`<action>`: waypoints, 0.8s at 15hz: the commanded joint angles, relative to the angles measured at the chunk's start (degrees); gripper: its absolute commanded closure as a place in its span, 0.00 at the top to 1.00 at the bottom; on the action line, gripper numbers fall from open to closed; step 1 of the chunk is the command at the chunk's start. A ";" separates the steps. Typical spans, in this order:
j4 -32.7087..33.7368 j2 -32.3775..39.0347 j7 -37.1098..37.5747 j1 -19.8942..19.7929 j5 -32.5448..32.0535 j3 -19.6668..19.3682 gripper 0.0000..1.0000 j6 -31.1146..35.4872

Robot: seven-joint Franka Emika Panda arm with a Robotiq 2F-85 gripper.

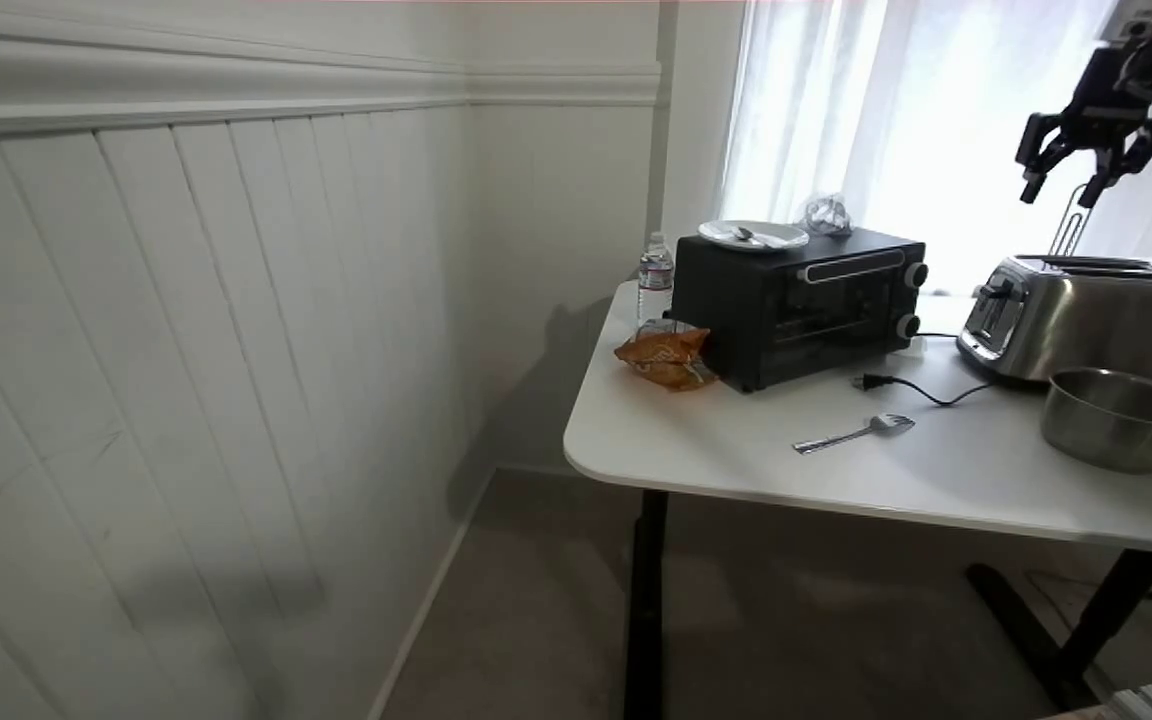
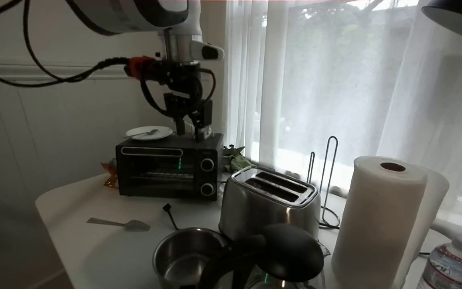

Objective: Push the toaster lever down

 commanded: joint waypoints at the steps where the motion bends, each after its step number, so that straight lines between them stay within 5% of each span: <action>1: 0.17 4.34 9.10 -1.17 -7.09 2.33 0.41 6.37; 7: 2.18 11.79 22.28 -1.05 -19.29 1.91 0.01 11.03; 12: 5.69 17.78 26.17 0.47 -21.60 0.09 0.00 10.89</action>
